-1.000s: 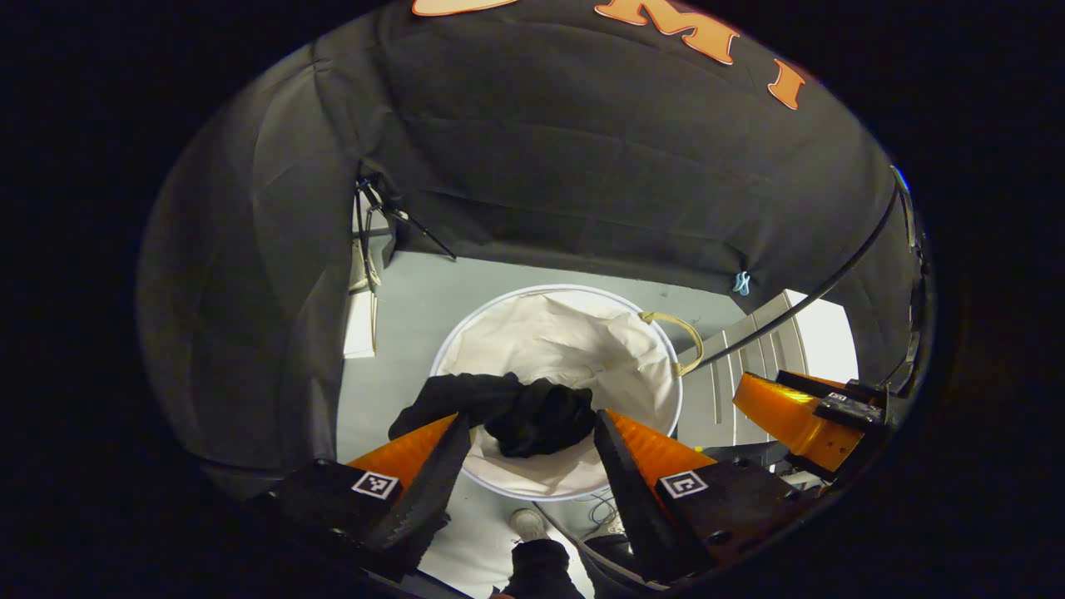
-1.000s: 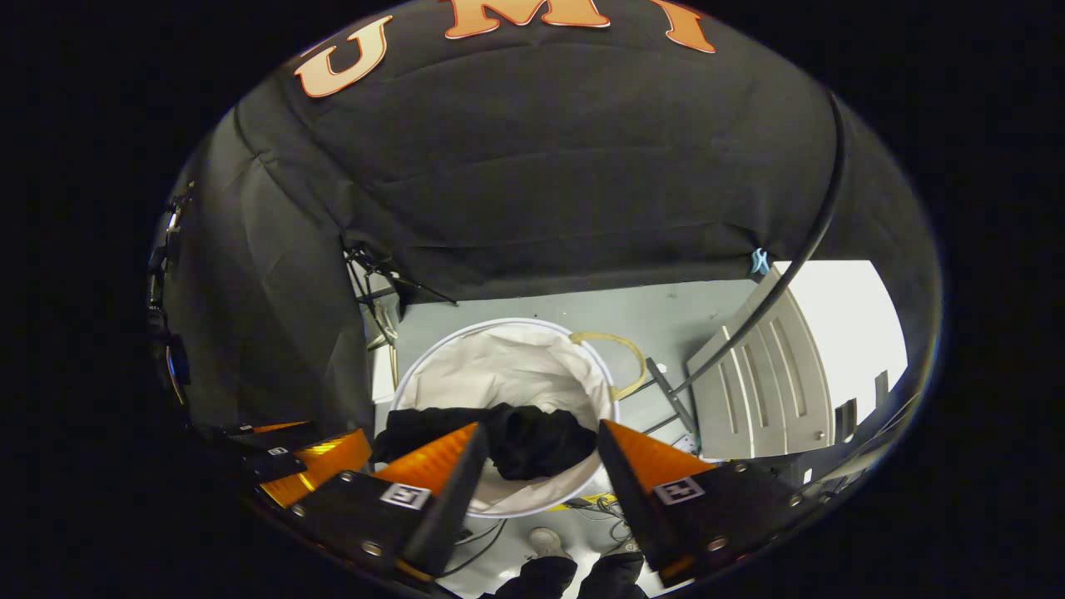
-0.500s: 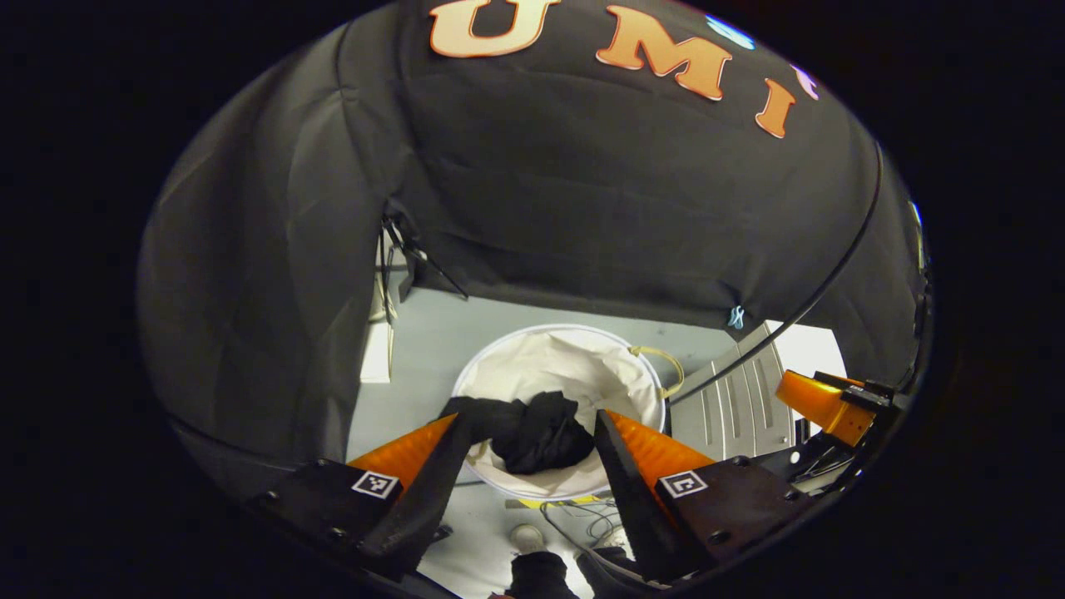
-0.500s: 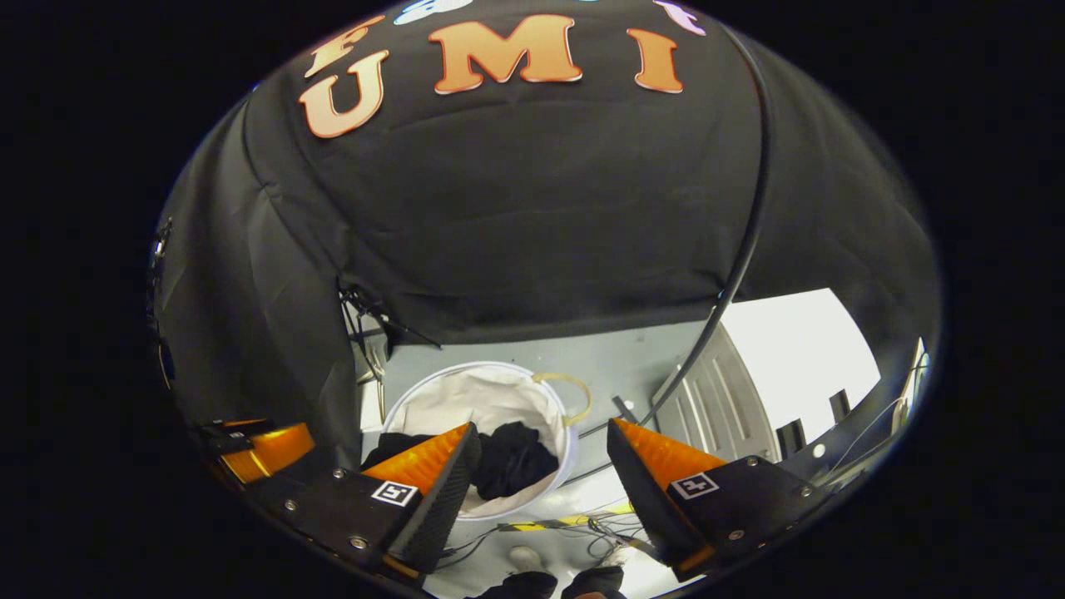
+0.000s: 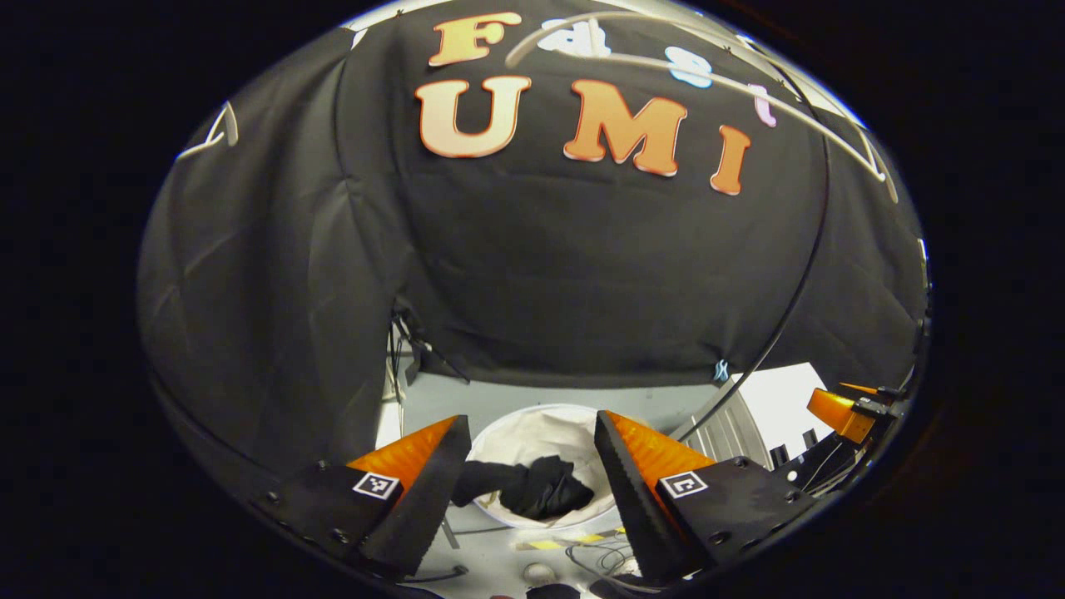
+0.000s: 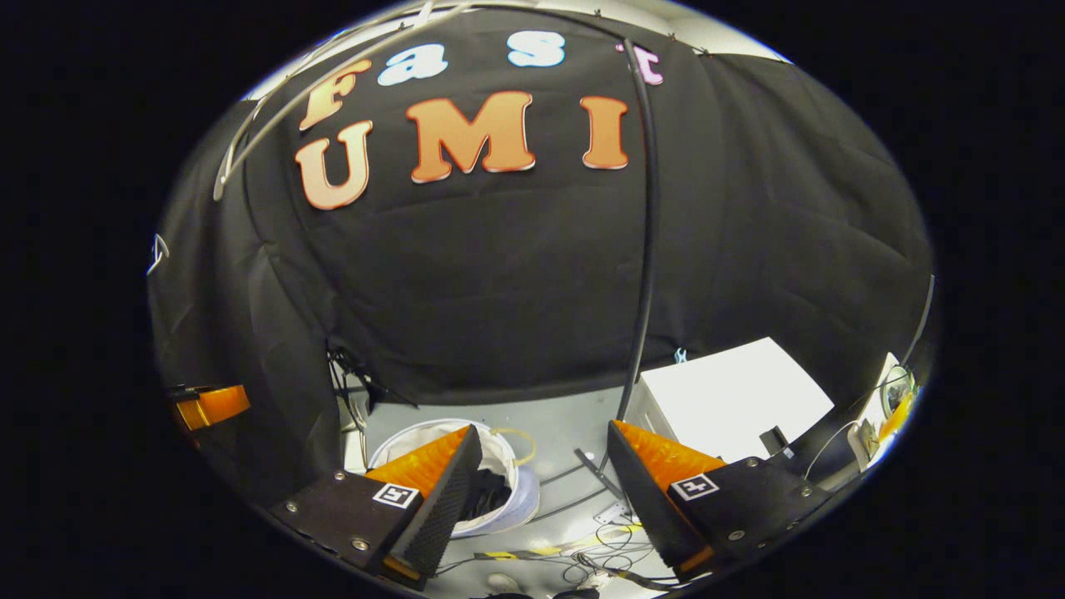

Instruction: Grasp the clothes on the hanger with both hands and then place them into the laundry hamper below.

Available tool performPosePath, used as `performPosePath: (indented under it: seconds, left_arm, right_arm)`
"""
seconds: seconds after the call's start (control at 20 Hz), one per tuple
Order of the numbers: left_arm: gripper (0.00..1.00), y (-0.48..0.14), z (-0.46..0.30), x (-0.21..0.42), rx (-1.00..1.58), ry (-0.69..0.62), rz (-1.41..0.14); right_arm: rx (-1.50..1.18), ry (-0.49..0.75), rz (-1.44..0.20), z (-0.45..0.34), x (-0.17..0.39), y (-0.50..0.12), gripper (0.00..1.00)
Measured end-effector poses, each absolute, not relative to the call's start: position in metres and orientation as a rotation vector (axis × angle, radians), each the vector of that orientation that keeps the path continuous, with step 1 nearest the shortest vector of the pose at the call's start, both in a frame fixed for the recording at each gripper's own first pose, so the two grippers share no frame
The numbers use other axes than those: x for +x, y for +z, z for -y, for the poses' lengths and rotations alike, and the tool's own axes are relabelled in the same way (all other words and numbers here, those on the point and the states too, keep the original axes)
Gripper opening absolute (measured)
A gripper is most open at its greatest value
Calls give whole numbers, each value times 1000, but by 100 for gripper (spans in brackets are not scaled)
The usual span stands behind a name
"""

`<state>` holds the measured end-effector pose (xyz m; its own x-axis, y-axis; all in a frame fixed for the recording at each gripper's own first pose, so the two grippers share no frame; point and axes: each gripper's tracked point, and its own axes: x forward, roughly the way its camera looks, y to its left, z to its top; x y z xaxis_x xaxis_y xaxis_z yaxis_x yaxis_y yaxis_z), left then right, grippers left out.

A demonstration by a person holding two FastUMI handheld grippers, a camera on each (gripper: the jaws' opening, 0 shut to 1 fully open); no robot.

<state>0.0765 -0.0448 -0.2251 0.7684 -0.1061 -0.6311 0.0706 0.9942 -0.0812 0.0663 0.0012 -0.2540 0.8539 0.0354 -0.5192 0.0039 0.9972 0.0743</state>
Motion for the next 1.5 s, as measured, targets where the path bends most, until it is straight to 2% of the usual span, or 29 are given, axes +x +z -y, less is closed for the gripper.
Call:
performPosePath:
  seconds: [0.5, 0.9, 0.95, 1.0, 1.1, 1.15, 1.5]
  left_arm:
    - [100, -81, 67, 89, -28, -129, -357]
    - [94, 7, 56, 83, -16, -107, -163]
    - [94, 14, 55, 82, -14, -104, -147]
    - [94, 20, 54, 81, -14, -100, -134]
    - [94, 28, 51, 79, -19, -93, -115]
    - [94, 31, 50, 78, -21, -88, -108]
    - [95, 43, 42, 71, -15, -63, -82]
  right_arm:
    - [46, -4, -289, 37, 34, -110, 94]
    - [9, -2, -136, 40, 16, -33, 94]
    - [12, -3, -123, 40, 15, -26, 97]
    - [17, -4, -109, 39, 16, -20, 94]
    - [19, -3, -76, 39, 15, -8, 97]
    - [17, -3, -65, 37, 15, -4, 94]
    - [-8, 6, -33, 26, 9, 6, 94]
